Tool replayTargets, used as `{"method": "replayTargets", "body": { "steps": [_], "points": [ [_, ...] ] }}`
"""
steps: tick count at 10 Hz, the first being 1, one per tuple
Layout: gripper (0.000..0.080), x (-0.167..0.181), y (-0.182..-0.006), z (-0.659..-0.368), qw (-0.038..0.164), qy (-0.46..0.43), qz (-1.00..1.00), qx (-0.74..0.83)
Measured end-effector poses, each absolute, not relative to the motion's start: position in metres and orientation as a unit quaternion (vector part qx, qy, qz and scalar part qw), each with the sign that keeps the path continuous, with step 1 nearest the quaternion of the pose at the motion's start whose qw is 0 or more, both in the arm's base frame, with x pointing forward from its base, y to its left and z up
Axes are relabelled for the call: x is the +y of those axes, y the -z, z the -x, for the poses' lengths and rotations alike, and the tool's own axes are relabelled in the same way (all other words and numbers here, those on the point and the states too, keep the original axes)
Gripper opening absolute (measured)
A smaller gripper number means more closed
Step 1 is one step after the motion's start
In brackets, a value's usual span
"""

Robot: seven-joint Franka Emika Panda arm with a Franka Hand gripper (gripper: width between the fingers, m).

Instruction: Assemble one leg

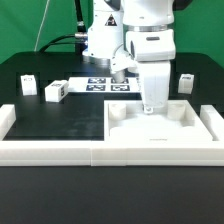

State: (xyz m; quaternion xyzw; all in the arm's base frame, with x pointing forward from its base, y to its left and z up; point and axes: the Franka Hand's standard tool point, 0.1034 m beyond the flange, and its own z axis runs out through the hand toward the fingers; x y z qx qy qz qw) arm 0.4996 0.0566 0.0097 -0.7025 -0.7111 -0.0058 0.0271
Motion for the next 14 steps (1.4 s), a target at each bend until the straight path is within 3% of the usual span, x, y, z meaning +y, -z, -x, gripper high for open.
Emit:
{"method": "replayTargets", "body": {
  "steps": [9,10,12,13,14],
  "points": [
    [0.0060,0.073,-0.010,-0.502,0.033,0.001,0.716,-0.698],
    [0.0258,0.073,-0.010,-0.502,0.033,0.001,0.716,-0.698],
    [0.0531,0.073,-0.010,-0.502,0.033,0.001,0.716,-0.698],
    [0.0531,0.073,-0.010,-0.502,0.033,0.001,0.716,-0.697],
    [0.0621,0.073,-0.010,-0.502,0.033,0.001,0.716,-0.697]
  ]
}}
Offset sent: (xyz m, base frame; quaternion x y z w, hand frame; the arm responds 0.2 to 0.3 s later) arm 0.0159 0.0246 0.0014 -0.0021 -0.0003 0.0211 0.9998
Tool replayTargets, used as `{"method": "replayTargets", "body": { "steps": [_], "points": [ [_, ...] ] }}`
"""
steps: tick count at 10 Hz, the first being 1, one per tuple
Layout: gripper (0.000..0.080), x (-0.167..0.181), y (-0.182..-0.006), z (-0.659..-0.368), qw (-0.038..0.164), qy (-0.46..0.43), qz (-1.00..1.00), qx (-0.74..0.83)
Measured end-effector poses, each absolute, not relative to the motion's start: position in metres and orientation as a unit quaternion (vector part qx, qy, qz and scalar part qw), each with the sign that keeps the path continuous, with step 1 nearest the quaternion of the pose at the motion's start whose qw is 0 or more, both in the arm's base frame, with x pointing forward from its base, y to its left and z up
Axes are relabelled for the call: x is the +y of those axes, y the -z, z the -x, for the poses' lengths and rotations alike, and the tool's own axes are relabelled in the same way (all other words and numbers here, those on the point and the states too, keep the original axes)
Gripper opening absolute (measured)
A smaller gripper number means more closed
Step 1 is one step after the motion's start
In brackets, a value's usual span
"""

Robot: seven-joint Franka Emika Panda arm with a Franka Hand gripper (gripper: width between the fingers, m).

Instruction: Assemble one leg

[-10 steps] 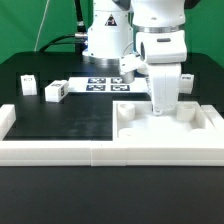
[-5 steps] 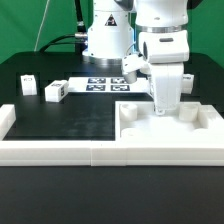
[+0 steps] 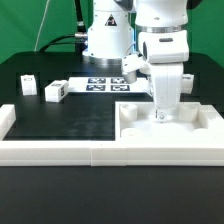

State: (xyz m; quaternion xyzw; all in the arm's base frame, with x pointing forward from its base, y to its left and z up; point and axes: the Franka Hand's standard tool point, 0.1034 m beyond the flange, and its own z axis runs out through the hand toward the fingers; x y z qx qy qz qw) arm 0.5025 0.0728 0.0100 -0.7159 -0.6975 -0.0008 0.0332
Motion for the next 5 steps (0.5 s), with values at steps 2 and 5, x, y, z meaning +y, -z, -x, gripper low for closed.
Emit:
{"method": "replayTargets", "body": {
  "steps": [2,5],
  "points": [
    [0.0644,0.0727,-0.0100,-0.5025,0.033,0.001,0.716,-0.697],
    [0.0649,0.0742,-0.0128,-0.5007,0.033,-0.001,0.725,-0.688]
  ]
}}
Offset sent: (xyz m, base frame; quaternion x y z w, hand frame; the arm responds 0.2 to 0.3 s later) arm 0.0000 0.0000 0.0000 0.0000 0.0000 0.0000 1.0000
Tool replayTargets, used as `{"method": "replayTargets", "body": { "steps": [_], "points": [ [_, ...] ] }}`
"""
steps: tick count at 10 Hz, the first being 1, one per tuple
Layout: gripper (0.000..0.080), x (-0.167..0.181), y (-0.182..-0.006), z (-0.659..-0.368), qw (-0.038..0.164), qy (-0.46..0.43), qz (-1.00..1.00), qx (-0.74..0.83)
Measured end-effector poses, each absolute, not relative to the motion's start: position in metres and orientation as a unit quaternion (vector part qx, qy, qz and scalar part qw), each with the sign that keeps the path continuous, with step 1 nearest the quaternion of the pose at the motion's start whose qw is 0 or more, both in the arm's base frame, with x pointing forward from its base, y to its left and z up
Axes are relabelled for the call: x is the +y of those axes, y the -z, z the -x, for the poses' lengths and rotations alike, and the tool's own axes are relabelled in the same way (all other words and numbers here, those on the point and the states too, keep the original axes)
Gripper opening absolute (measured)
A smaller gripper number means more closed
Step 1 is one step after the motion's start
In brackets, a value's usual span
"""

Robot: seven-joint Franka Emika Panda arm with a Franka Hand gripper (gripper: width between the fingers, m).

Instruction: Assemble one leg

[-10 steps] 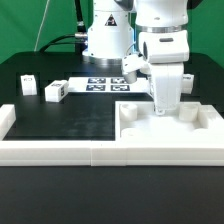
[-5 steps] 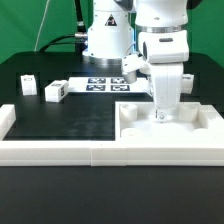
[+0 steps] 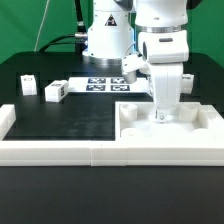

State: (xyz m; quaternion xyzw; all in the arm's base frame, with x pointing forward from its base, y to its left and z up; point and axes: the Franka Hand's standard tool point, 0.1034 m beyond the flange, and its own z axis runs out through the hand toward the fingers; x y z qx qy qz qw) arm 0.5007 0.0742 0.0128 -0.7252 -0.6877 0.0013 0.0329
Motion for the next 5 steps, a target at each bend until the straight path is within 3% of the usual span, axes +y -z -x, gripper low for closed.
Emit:
{"method": "replayTargets", "body": {
  "steps": [2,5],
  "points": [
    [0.0649,0.075,-0.041,-0.481,0.019,0.001,0.738,-0.675],
    [0.0649,0.071,-0.057,-0.467,0.010,0.000,0.748,-0.664]
  ]
}}
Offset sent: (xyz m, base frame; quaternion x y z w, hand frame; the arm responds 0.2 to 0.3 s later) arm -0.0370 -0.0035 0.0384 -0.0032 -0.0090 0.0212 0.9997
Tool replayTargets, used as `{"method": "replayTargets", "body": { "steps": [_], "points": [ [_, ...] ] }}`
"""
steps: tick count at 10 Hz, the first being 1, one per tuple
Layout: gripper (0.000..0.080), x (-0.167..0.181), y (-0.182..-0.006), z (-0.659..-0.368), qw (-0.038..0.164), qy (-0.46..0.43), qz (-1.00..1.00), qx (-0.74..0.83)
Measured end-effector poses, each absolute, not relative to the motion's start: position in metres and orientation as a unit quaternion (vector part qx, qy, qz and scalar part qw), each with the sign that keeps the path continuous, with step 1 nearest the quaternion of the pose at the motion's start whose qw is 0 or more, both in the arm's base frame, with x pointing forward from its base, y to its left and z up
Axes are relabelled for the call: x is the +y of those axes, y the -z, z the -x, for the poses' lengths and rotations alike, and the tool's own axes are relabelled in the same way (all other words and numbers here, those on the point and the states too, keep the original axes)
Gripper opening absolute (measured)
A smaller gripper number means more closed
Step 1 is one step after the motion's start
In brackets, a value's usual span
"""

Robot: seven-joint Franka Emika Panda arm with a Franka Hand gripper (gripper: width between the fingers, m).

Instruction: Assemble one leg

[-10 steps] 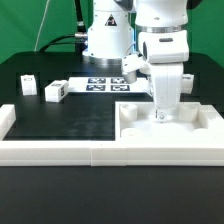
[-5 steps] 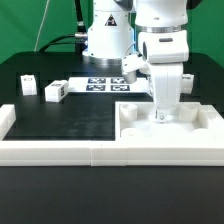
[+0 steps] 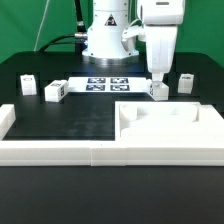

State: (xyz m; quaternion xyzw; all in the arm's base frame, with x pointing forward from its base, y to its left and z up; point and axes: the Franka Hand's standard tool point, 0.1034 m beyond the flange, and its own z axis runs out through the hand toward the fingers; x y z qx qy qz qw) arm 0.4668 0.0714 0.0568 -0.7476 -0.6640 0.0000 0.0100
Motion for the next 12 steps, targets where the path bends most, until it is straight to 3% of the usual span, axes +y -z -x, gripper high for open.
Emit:
{"method": "replayTargets", "body": {
  "steps": [4,6,8,12],
  "points": [
    [0.0649,0.072,-0.054,-0.466,0.013,-0.002,0.810,-0.586],
    [0.0649,0.071,-0.053,-0.460,0.018,0.005,0.880,-0.474],
    [0.0649,0.077,-0.049,-0.435,0.029,0.004,0.950,-0.310],
    [0.0649,0.092,-0.048,-0.431,0.045,-0.007,0.995,-0.083]
  ]
}}
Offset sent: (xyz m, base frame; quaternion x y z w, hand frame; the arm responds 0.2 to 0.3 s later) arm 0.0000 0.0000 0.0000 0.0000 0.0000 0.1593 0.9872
